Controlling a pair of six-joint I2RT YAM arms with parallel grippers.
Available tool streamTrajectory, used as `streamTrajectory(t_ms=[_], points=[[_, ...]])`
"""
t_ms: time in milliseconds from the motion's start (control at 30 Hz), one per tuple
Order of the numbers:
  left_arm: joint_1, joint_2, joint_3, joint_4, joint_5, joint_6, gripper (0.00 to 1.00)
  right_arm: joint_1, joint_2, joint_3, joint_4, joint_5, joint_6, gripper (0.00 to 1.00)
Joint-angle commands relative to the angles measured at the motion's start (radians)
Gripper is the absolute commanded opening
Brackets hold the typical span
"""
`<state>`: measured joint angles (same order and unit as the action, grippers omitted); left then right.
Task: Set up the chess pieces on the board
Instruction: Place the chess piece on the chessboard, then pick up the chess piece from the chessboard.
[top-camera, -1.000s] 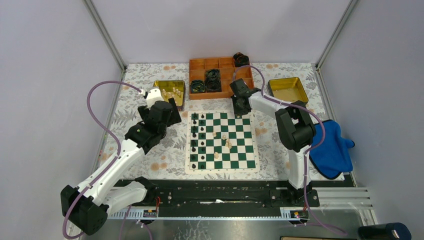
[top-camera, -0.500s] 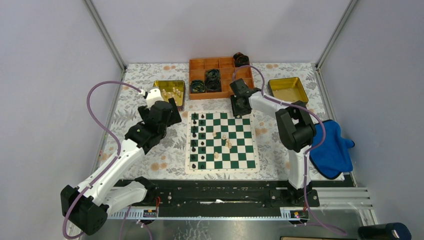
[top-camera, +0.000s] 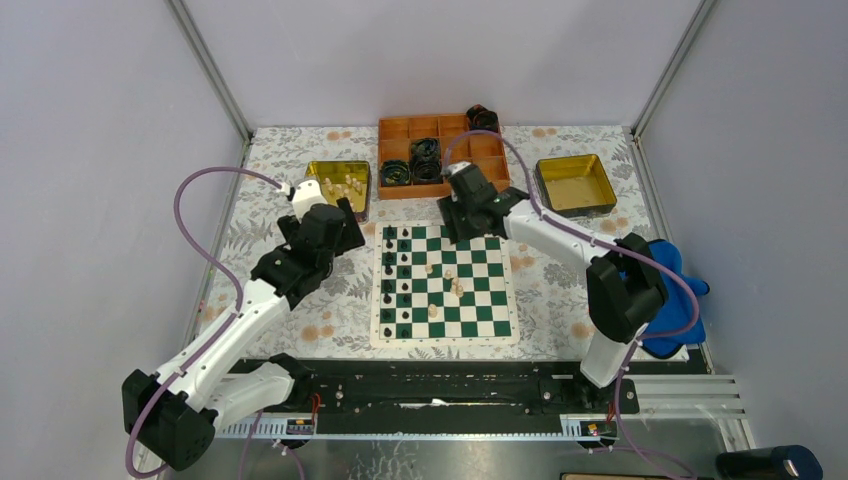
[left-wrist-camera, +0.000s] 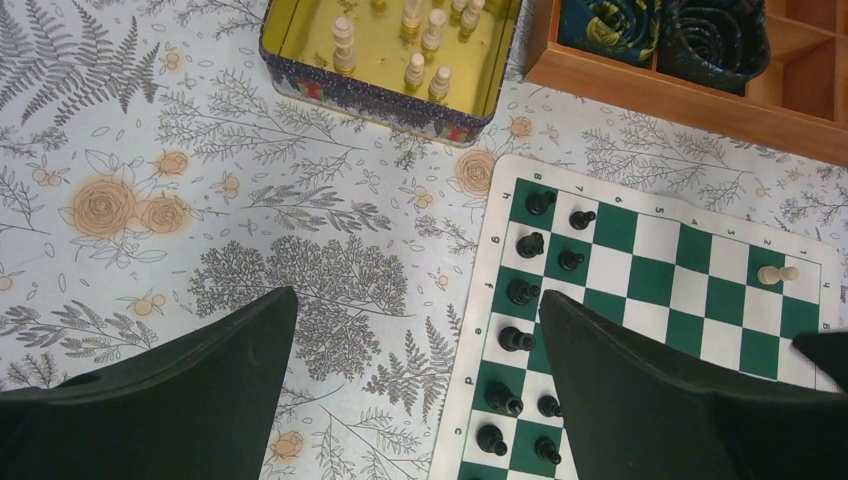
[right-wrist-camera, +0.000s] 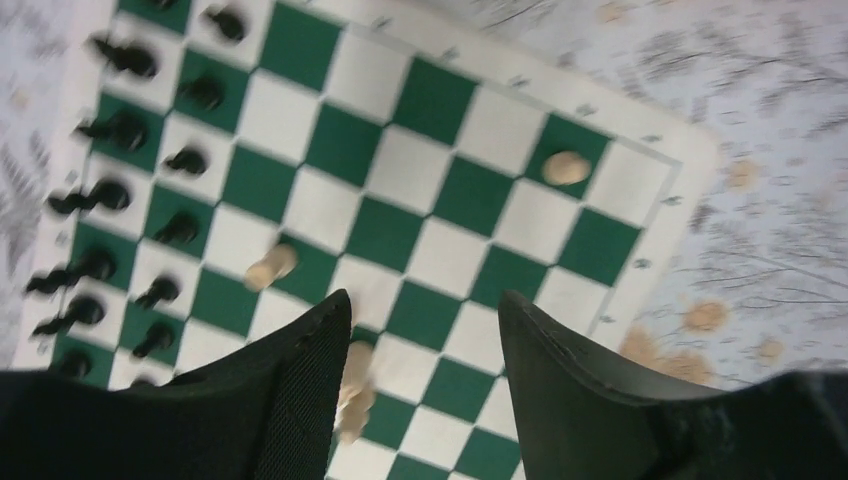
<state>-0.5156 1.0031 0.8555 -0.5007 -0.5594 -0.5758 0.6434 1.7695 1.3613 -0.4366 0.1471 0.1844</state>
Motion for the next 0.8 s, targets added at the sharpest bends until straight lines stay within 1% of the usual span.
streamTrajectory(t_ms=[0,200,333,433,767], points=[[-0.004,-0.015,-0.020,0.050,0.004,-0.037,0.99,0.077,-0.059,-0.057,-0.035,-0.089,-0.025,0.64],[-0.004,-0.017,-0.033,0.056,0.018,-0.059,0.99,0.100,-0.072,-0.106,-0.017,-0.144,-0.022,0.64],[-0.004,-0.020,-0.039,0.053,0.021,-0.065,0.99,0.102,-0.062,-0.110,-0.021,-0.145,-0.029,0.63],[-0.004,-0.024,-0.041,0.053,0.020,-0.067,0.99,0.103,-0.046,-0.109,-0.022,-0.180,-0.032,0.62],[-0.004,-0.016,-0.036,0.054,0.019,-0.056,0.99,0.105,0.025,-0.089,-0.012,-0.220,-0.039,0.58]])
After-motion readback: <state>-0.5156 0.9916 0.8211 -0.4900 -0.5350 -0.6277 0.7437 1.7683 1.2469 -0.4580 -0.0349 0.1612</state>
